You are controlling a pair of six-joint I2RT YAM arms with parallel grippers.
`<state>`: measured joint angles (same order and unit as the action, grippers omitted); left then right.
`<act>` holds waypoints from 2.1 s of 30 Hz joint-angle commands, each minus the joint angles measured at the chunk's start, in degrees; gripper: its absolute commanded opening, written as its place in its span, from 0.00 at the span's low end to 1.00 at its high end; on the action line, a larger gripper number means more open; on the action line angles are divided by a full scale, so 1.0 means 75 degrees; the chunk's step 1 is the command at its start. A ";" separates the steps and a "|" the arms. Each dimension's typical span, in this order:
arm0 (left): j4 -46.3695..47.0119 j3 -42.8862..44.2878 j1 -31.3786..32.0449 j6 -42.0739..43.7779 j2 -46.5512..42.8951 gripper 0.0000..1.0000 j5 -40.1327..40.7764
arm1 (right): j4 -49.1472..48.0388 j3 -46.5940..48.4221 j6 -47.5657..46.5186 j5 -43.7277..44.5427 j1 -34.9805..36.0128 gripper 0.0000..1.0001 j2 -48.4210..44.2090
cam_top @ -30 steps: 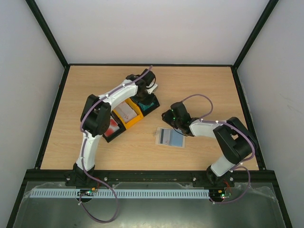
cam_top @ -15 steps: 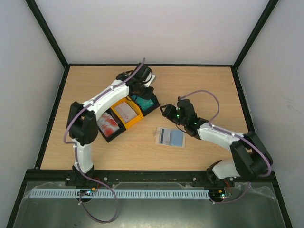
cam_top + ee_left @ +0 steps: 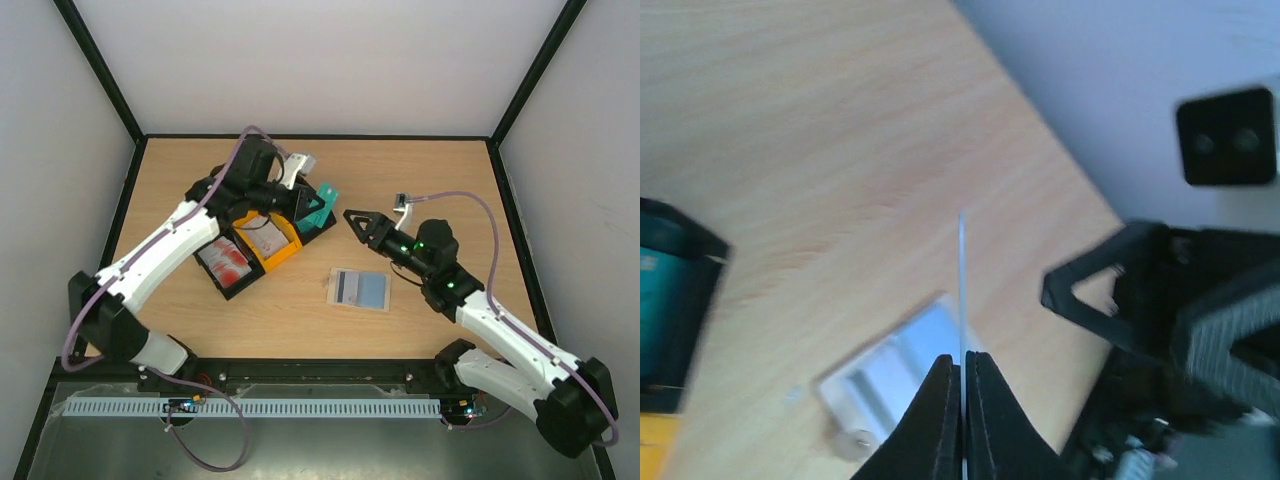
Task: Put the credit cards into the card holder
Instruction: Pick up the credit card from the storage box.
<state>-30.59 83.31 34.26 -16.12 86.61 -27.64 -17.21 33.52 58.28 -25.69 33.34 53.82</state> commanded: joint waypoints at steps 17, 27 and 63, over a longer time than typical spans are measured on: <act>0.3469 -0.1885 0.0506 -0.2734 -0.1634 0.05 -0.2974 | -0.2080 -0.0406 0.1820 -0.1759 -0.0028 0.19 -0.0497; 0.2926 -0.2320 -0.0219 -0.2517 -0.2253 0.20 -0.2640 | -0.2128 -0.0582 0.1584 -0.1728 -0.0028 0.02 -0.0775; 0.5180 -0.5341 0.0880 -0.4059 -0.3261 0.17 -0.2455 | -0.3540 -0.1807 0.1875 -0.4458 -0.0028 0.02 -0.0521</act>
<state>4.54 43.18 39.75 -45.28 61.60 -46.39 -37.30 20.69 69.38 -56.31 33.32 50.63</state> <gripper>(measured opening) 0.197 0.020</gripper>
